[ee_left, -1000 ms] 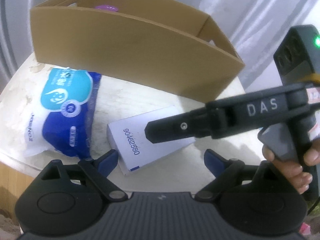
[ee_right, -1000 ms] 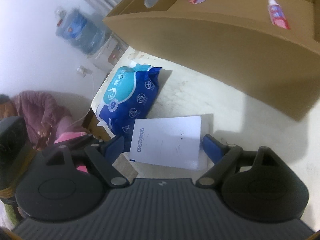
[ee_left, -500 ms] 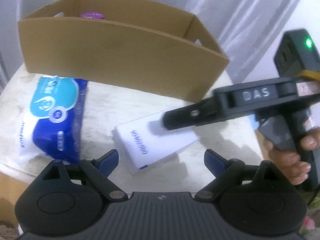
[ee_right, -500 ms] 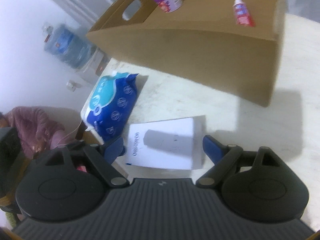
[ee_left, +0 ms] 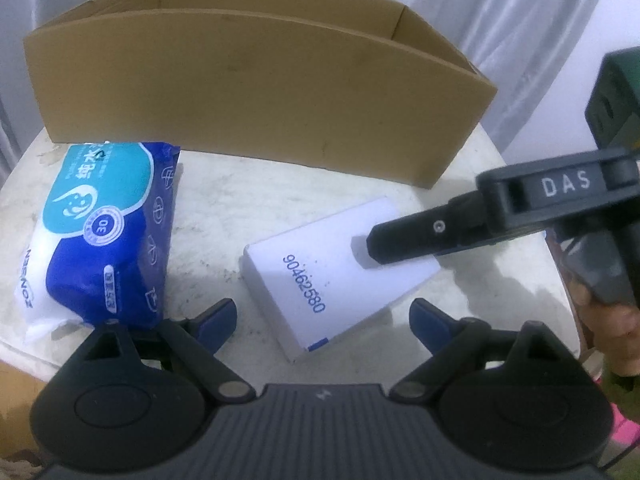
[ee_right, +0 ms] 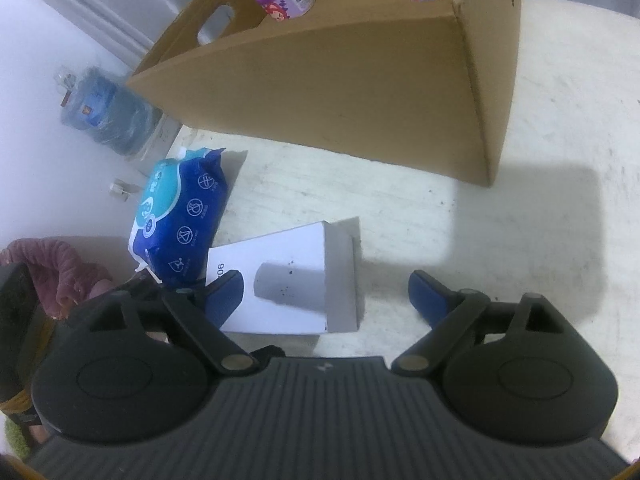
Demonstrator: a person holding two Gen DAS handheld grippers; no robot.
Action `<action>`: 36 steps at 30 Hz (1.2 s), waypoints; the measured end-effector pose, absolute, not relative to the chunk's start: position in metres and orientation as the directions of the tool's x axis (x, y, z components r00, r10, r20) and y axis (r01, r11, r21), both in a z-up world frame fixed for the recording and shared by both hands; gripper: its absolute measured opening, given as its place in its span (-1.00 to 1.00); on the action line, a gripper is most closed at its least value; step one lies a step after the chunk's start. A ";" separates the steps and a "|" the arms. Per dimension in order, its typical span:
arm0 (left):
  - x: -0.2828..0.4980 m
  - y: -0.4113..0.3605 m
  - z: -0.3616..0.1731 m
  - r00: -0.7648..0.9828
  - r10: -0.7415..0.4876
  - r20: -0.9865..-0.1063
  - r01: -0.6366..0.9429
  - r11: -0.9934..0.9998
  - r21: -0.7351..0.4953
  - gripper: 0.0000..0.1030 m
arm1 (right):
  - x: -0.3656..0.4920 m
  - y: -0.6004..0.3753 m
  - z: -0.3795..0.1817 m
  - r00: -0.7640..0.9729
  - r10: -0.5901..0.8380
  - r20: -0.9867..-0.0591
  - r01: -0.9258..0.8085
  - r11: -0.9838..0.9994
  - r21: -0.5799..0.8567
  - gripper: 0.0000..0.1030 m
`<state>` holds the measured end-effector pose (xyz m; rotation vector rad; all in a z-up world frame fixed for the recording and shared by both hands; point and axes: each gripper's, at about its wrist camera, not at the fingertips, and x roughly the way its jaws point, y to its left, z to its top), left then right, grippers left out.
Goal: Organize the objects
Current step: 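Align the open right gripper fingers around the white box's sides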
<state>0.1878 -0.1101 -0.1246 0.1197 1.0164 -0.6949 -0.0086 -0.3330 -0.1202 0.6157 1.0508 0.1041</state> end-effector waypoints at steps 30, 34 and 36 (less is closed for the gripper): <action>0.193 -0.115 -0.130 0.339 -0.432 -0.836 0.591 0.789 -0.168 1.00 | -0.026 -0.341 -0.125 0.583 0.362 -0.728 0.212 0.797 0.566 0.98; 0.193 -0.119 -0.129 0.332 -0.416 -0.846 0.606 0.782 -0.146 1.00 | -0.026 -0.344 -0.125 0.583 0.368 -0.724 0.213 0.791 0.573 0.98; 0.194 -0.118 -0.129 0.330 -0.425 -0.843 0.604 0.781 -0.158 1.00 | -0.026 -0.344 -0.125 0.587 0.366 -0.722 0.218 0.788 0.576 0.98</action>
